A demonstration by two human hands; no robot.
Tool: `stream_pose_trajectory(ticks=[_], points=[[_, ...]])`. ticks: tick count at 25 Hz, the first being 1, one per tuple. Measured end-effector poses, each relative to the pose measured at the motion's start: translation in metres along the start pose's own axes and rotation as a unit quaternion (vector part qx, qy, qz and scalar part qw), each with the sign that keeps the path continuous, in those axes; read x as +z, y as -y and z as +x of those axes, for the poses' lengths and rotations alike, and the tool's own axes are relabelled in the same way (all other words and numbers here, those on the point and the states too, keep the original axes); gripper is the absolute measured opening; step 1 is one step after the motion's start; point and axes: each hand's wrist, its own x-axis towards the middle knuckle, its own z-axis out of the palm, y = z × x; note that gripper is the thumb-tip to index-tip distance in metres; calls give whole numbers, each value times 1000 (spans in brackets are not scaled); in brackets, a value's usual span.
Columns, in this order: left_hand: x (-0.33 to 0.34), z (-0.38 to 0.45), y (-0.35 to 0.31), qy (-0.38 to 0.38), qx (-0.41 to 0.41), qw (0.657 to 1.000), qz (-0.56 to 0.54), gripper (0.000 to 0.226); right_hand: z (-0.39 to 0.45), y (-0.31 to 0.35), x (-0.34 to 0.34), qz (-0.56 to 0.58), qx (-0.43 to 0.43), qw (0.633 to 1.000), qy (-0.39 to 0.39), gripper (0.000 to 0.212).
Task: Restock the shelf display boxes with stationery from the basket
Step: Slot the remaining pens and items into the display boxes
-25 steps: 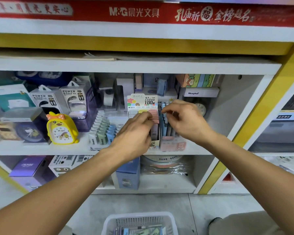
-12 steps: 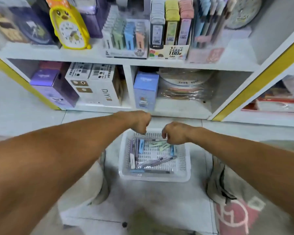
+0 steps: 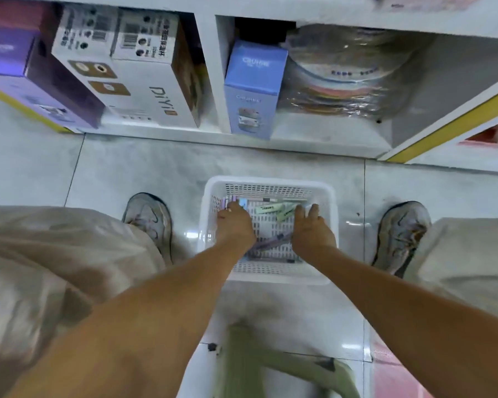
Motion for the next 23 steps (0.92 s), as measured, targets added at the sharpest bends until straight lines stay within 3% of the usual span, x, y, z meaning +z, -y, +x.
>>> stream_pose_trajectory(ticks=[3, 11, 14, 20, 23], points=[[14, 7, -4, -9, -63, 995, -80, 80, 9, 9, 9, 11, 18, 999, -27, 68], [29, 36, -19, -71, -93, 992, -55, 74, 29, 23, 20, 164, 92, 976, -109, 71], [33, 40, -33, -74, -57, 992, -87, 50, 33, 29, 24, 196, 102, 968, -115, 78], [50, 30, -27, -123, 70, 987, -74, 34, 32, 33, 27, 290, 141, 937, -135, 53], [43, 35, -16, -86, 76, 978, -173, 26, 24, 29, 34, 279, 171, 933, -147, 49]])
